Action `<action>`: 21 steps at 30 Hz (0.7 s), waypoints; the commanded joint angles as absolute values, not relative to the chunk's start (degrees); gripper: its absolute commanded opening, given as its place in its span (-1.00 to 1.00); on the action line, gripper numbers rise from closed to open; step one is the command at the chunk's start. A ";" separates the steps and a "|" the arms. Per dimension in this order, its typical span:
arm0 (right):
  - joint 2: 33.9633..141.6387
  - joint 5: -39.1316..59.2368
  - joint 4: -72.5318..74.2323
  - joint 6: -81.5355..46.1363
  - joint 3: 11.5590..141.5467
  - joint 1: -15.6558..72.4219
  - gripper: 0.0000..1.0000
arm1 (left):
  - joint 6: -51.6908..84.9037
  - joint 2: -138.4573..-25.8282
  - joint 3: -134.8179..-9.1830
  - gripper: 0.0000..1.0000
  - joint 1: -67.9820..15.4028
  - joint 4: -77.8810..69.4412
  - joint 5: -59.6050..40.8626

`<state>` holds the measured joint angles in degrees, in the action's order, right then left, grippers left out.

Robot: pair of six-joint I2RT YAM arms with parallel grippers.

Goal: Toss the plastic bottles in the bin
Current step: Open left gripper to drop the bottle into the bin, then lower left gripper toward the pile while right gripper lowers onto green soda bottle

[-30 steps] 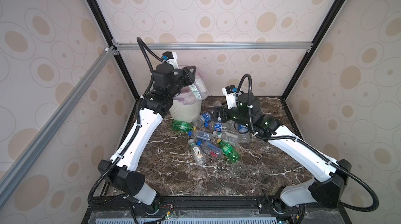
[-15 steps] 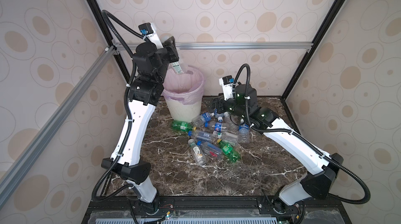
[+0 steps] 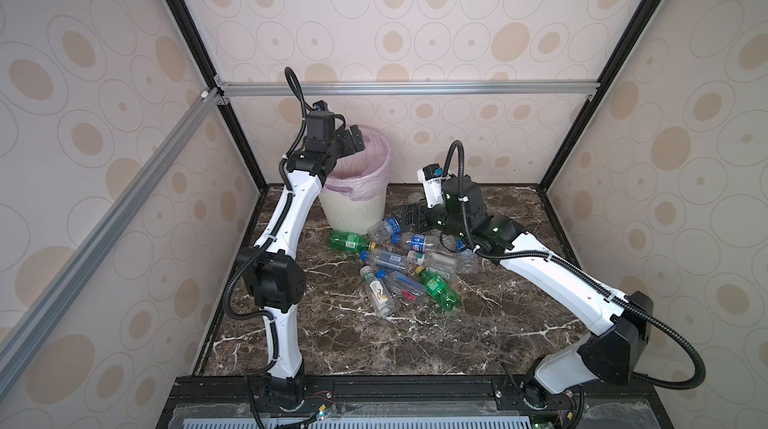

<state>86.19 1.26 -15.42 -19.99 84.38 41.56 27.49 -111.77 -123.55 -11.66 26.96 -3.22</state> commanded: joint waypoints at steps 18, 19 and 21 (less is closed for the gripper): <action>75.81 -2.27 -19.03 -21.86 71.40 41.75 0.99 | 30.85 -84.42 -95.59 0.98 -17.95 11.86 -13.54; 74.99 -2.59 -19.45 -22.01 70.05 41.71 0.99 | 30.98 -83.07 -93.42 0.98 -18.67 11.20 -13.38; 73.48 -3.12 -20.07 -22.43 67.20 41.72 0.99 | 31.41 -80.48 -88.92 0.98 -20.06 9.49 -13.49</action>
